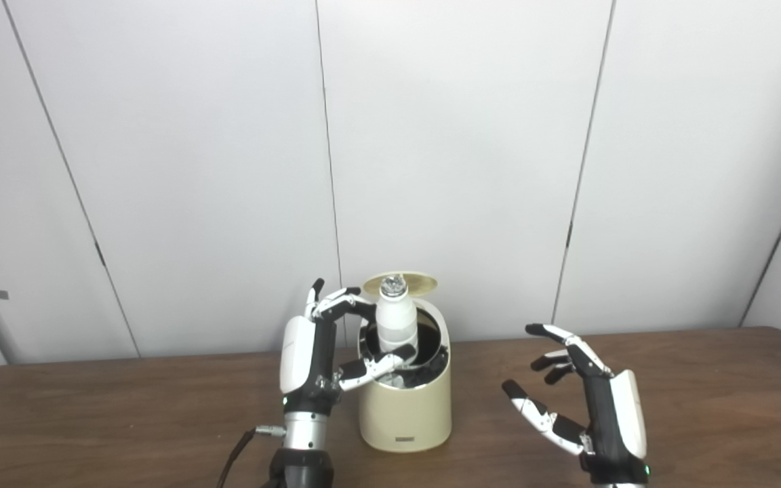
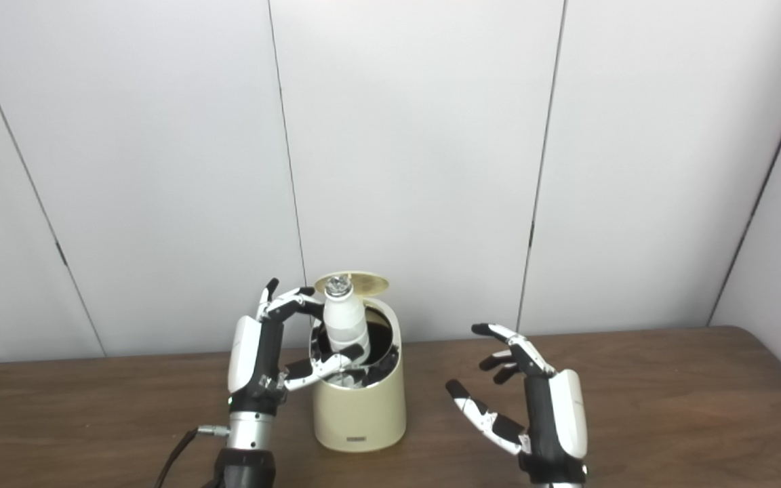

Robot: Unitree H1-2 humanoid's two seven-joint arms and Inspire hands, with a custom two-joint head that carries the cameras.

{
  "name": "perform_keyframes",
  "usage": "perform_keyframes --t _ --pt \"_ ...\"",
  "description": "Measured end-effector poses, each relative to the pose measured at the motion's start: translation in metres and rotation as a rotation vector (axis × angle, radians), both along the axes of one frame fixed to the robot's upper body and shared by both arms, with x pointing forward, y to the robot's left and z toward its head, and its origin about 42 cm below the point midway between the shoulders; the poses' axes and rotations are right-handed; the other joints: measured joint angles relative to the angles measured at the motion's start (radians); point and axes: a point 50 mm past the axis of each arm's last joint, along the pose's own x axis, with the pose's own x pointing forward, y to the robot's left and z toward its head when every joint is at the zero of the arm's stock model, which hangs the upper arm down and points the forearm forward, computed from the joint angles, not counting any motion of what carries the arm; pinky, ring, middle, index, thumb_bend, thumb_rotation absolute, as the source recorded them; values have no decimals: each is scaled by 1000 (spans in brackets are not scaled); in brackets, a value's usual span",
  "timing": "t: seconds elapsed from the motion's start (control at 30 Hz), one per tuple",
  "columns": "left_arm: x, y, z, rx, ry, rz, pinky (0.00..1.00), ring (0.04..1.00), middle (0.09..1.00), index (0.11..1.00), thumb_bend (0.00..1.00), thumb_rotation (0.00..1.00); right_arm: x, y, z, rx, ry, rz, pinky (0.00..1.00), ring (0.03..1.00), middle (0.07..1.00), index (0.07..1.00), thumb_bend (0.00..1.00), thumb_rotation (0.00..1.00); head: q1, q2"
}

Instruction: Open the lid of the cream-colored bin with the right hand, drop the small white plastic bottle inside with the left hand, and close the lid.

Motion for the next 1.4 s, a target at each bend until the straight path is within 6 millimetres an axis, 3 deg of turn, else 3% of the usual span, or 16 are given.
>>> perform_keyframes --t 0.07,0.1,0.13,0.17,0.23,0.33,0.4,0.57,0.67,0.9,1.1,1.13,1.17,1.2,1.27,1.4 --pt "0 1 -2 8 -2 8 1000 787 536 488 520 80 0 0 0 1 0 0 444 581 743 702 339 306 0 2" --pt "0 1 -3 8 -3 11 1000 798 542 489 519 82 0 0 0 2 0 0 379 519 747 705 333 302 0 2" --pt "0 0 -4 9 -1 13 1000 804 547 515 755 186 0 0 0 3 0 1 380 523 747 705 333 302 0 2" --pt "0 1 -5 10 0 15 1000 809 552 533 901 253 0 0 0 5 0 1 380 525 747 705 333 305 2 2" --pt "0 1 -5 11 3 16 1000 817 563 550 975 308 0 0 0 5 1 2 394 537 746 704 335 314 2 2" --pt "0 1 -5 13 5 15 1000 835 585 575 999 372 0 0 0 9 2 3 454 594 742 700 342 305 2 2" --pt "1 1 -5 20 10 9 1000 846 600 588 1000 434 0 0 0 11 2 4 395 532 744 704 337 302 0 2" --pt "2 1 -6 26 19 -1 1000 851 614 605 1000 568 0 0 1 11 2 3 408 548 746 704 337 327 0 2" --pt "2 1 -5 26 23 -5 1000 853 615 609 1000 590 0 0 1 6 1 1 433 568 744 703 343 328 2 2" --pt "3 1 -5 24 35 -15 1000 849 611 605 1000 567 0 0 1 2 3 0 484 618 744 700 349 343 2 2" --pt "4 1 -4 14 40 -15 1000 843 603 595 1000 527 -1 0 2 1 0 -1 358 493 751 710 329 327 2 2" --pt "4 1 -4 6 44 -17 1000 835 587 582 1000 442 -1 0 2 1 0 -1 344 479 752 711 329 327 2 2" --pt "4 0 -2 -7 46 -22 1000 814 545 527 719 223 -1 0 2 1 0 -1 335 472 752 711 328 324 2 2" --pt "4 0 -1 -20 46 -24 1000 791 512 514 624 114 -1 0 2 2 0 -1 346 486 749 709 330 320 2 2" --pt "3 0 0 -37 38 -12 1000 745 480 505 545 23 -1 0 2 3 0 -1 398 542 745 705 336 317 5 2" --pt "3 0 1 -65 20 18 1000 705 471 500 525 1 -1 0 2 1 0 -1 402 542 742 697 334 308 8 2"
